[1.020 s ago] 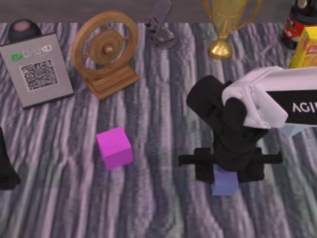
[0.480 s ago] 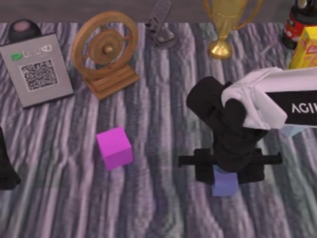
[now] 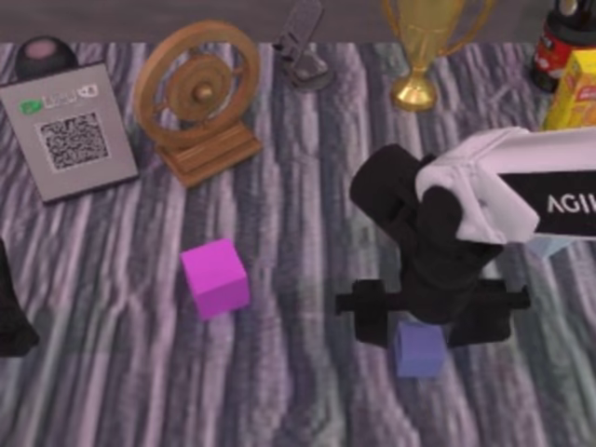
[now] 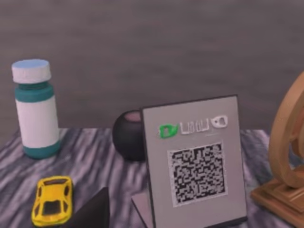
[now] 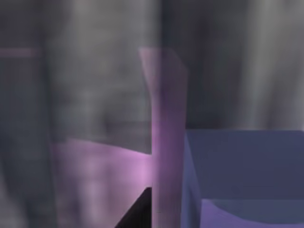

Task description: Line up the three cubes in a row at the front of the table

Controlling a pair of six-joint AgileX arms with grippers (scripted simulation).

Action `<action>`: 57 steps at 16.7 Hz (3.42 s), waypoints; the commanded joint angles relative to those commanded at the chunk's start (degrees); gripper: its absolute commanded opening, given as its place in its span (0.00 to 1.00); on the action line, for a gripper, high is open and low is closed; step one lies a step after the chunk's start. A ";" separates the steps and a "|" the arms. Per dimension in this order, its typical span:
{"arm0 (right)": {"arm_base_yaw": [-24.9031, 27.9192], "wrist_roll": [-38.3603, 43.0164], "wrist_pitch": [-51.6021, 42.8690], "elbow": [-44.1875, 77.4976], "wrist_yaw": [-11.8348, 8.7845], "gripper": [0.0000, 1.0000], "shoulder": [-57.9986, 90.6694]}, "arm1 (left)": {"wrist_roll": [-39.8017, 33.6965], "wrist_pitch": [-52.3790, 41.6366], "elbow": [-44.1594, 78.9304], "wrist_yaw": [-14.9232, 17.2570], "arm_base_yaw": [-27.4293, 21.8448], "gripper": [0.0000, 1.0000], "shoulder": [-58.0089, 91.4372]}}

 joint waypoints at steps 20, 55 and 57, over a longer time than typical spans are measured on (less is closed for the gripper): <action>0.66 0.10 -14.95 8.83 -0.03 1.00 -6.17 | 0.00 0.00 0.00 0.00 0.00 1.00 0.00; -38.10 -39.02 45.12 -68.35 -1.47 1.00 -112.12 | 38.96 -62.99 89.46 0.09 -27.89 1.00 116.46; -38.10 -39.02 45.12 -68.35 -1.47 1.00 -112.12 | 38.90 -62.89 89.33 0.08 -27.61 1.00 116.35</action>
